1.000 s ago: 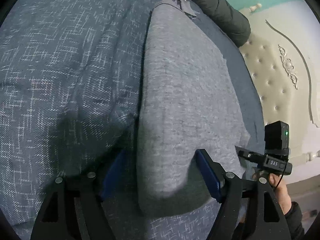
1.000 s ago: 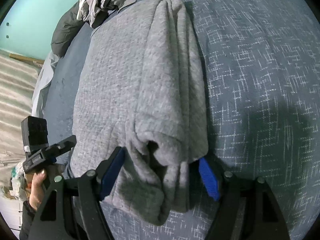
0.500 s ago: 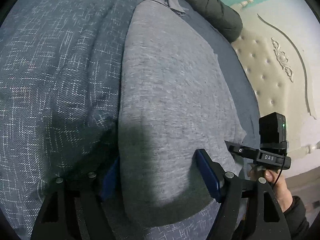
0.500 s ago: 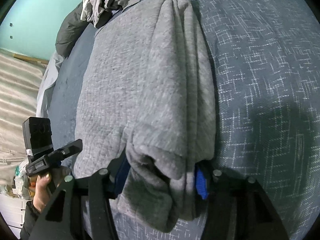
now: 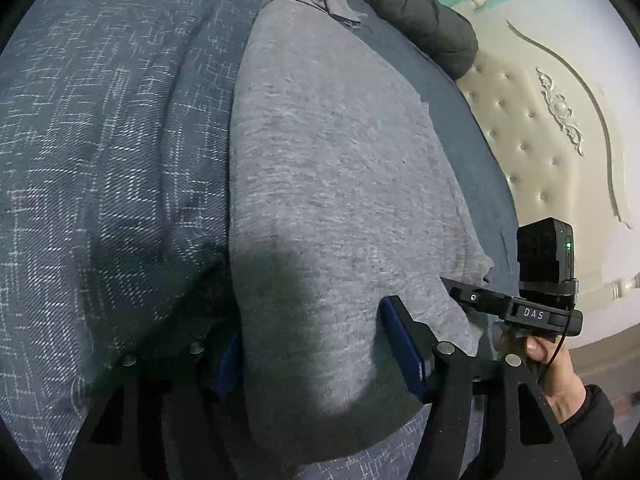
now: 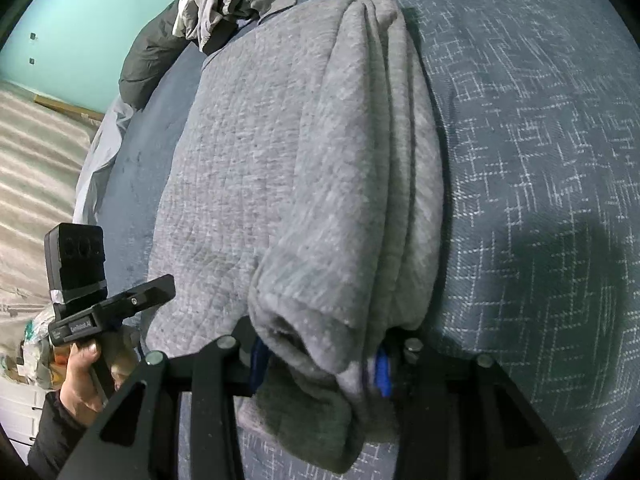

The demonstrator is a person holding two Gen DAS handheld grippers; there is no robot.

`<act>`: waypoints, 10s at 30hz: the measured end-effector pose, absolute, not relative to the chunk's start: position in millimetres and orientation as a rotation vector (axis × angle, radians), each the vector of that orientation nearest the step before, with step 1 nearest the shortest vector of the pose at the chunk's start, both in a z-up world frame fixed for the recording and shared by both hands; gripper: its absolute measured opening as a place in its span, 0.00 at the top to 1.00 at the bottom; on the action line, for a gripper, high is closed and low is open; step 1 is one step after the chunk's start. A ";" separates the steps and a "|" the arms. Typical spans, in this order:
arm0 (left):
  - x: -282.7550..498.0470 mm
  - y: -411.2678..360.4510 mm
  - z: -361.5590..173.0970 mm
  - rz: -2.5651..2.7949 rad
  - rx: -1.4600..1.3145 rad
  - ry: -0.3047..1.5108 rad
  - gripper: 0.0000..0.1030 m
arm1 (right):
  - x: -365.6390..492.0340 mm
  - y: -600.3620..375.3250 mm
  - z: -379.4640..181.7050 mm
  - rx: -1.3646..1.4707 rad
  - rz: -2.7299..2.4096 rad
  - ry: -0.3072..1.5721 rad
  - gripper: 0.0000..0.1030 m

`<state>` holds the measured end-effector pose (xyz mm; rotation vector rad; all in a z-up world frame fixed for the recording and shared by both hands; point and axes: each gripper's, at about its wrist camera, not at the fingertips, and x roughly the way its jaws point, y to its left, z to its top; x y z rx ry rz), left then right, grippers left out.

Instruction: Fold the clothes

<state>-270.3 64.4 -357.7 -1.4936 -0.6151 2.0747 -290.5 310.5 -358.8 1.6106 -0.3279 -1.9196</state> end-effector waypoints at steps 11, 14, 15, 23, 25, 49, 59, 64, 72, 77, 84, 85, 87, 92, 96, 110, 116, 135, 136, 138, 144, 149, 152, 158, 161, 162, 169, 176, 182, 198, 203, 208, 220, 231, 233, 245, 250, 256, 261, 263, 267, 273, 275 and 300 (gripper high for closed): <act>-259.8 75.0 -306.3 2.169 -1.386 -0.480 0.60 | -279.5 312.0 -310.6 1.454 -1.987 -0.241 0.80; -259.7 87.0 -278.3 2.178 -1.338 -0.452 0.60 | -285.0 327.8 -285.9 1.408 -2.006 -0.232 0.81; -259.7 92.6 -266.5 2.181 -1.319 -0.439 0.61 | -285.7 333.0 -275.9 1.393 -2.015 -0.227 0.81; -261.0 153.4 -194.1 2.182 -1.201 -0.351 0.61 | -285.3 374.8 -204.3 1.303 -2.086 -0.187 0.81; -264.6 174.5 -184.2 2.171 -1.185 -0.342 0.61 | -283.7 393.3 -189.8 1.289 -2.107 -0.182 0.81; -327.5 455.8 -77.7 2.071 -0.999 -0.190 0.61 | -354.4 651.2 -67.4 1.173 -2.395 -0.162 0.81; -368.3 549.5 -53.7 2.131 -0.889 -0.181 0.61 | -410.4 720.3 -41.2 1.030 -2.527 -0.089 0.81; -373.8 592.1 -84.0 2.139 -0.885 -0.195 0.61 | -426.4 755.3 -67.6 1.046 -2.568 -0.051 0.81; -360.5 647.6 -192.4 2.074 -1.076 -0.181 0.61 | -432.1 805.7 -174.7 1.289 -2.565 -0.110 0.81; -343.1 656.5 -224.0 2.015 -1.155 -0.199 0.61 | -417.7 830.4 -205.4 1.357 -2.520 -0.185 0.81; -320.9 666.0 -225.8 1.966 -1.204 -0.256 0.61 | -400.2 849.8 -204.1 1.407 -2.504 -0.214 0.81; -319.7 666.6 -229.6 1.954 -1.222 -0.269 0.61 | -399.0 852.3 -209.0 1.436 -2.500 -0.215 0.81; -319.2 666.4 -242.0 1.921 -1.274 -0.309 0.61 | -396.6 857.1 -219.4 1.496 -2.491 -0.215 0.81; -311.0 660.6 -277.7 1.853 -1.407 -0.346 0.59 | -385.8 868.8 -248.8 1.606 -2.498 -0.263 0.75; -309.2 646.9 -280.8 1.840 -1.418 -0.363 0.56 | -374.1 884.5 -250.4 1.603 -2.531 -0.308 0.65; -294.9 631.1 -220.1 1.942 -1.241 -0.248 0.55 | -336.8 894.7 -193.6 1.331 -2.675 -0.304 0.79; -279.7 651.4 -229.2 1.905 -1.238 -0.156 0.56 | -341.4 870.9 -218.0 1.396 -2.588 -0.237 0.87; -260.1 657.6 -252.7 1.945 -1.204 0.095 0.59 | -325.5 897.6 -265.0 1.432 -2.677 -0.431 1.00; -259.3 657.3 -251.7 1.943 -1.202 0.101 0.59 | -324.7 896.1 -258.0 1.396 -2.691 -0.422 1.00; -257.5 656.1 -252.0 1.943 -1.202 0.104 0.59 | -325.6 891.1 -243.1 1.316 -2.704 -0.403 1.00; -242.1 652.0 -254.9 1.937 -1.187 0.107 0.59 | -355.4 881.0 -239.9 1.363 -2.724 -0.321 1.00; -244.9 659.9 -262.1 1.936 -1.175 0.109 0.59 | -369.1 898.7 -273.6 1.506 -2.725 -0.438 1.00; -244.3 658.0 -262.2 1.934 -1.172 0.111 0.59 | -371.8 897.9 -285.7 1.517 -2.723 -0.463 1.00; -243.1 653.7 -256.3 1.929 -1.168 0.141 0.59 | -350.6 896.1 -251.9 1.379 -2.756 -0.509 1.00; -240.1 652.9 -254.0 1.931 -1.160 0.158 0.59 | -326.3 887.8 -239.9 1.318 -2.754 -0.469 1.00; -239.0 652.4 -254.3 1.932 -1.159 0.160 0.59 | -318.6 883.7 -238.9 1.308 -2.747 -0.452 1.00; -233.2 650.5 -258.4 1.955 -1.154 0.160 0.59 | -288.9 875.2 -283.2 1.383 -2.722 -0.462 1.00; -230.3 651.7 -256.1 1.962 -1.156 0.180 0.59 | -281.3 880.2 -297.0 1.365 -2.746 -0.561 1.00; -225.2 641.0 -233.1 1.984 -1.142 0.155 0.59 | -264.4 876.4 -261.0 1.286 -2.797 -0.541 1.00; -181.9 612.5 -146.9 2.020 -1.015 0.122 0.59 | -209.2 839.3 -183.6 1.127 -2.886 -0.509 1.00; -168.8 600.2 -128.0 2.035 -0.985 0.122 0.59 | -192.2 826.6 -163.8 1.100 -2.934 -0.451 1.00; -156.2 586.9 -109.8 2.051 -0.958 0.121 0.59 | -172.6 815.3 -146.7 1.064 -2.965 -0.432 1.00; -119.1 562.6 -67.6 2.066 -0.892 0.113 0.56 | -122.3 791.8 -101.9 0.984 -3.023 -0.432 0.99; -82.7 540.4 -33.1 2.070 -0.824 0.111 0.43 | -72.4 771.8 -70.8 0.936 -3.061 -0.448 0.99; -76.7 535.2 -29.3 2.073 -0.815 0.117 0.41 | -62.6 766.5 -66.0 0.929 -3.068 -0.454 0.99; -48.4 501.6 -14.7 2.094 -0.786 0.117 0.26 | -10.6 736.4 -46.4 0.875 -3.081 -0.435 0.96; -38.7 487.1 -9.3 2.095 -0.770 0.105 0.18 | 7.0 727.1 -44.4 0.861 -3.082 -0.453 0.70; -30.3 472.2 -7.4 2.095 -0.763 0.096 0.09 | 25.5 712.3 -42.1 0.826 -3.101 -0.450 0.38; -23.8 461.8 -8.5 2.104 -0.759 0.103 0.03 | 39.1 701.5 -40.7 0.808 -3.113 -0.465 0.33; -22.5 456.9 -9.1 2.110 -0.759 0.091 0.01 | 42.3 695.8 -40.7 0.811 -3.119 -0.451 0.28; -19.3 448.3 -10.1 2.115 -0.762 0.080 0.00 | 49.7 686.8 -40.5 0.792 -3.135 -0.449 0.16; -12.4 438.6 -9.4 2.131 -0.754 0.101 0.00 | 57.2 679.3 -44.8 0.799 -3.162 -0.436 0.10; -10.6 435.2 -9.1 2.141 -0.750 0.102 0.00 | 60.5 676.6 -46.4 0.797 -3.172 -0.430 0.07; 10.9 393.5 -10.2 2.163 -0.730 0.109 0.00 | 83.9 645.5 -55.7 0.802 -3.190 -0.380 0.04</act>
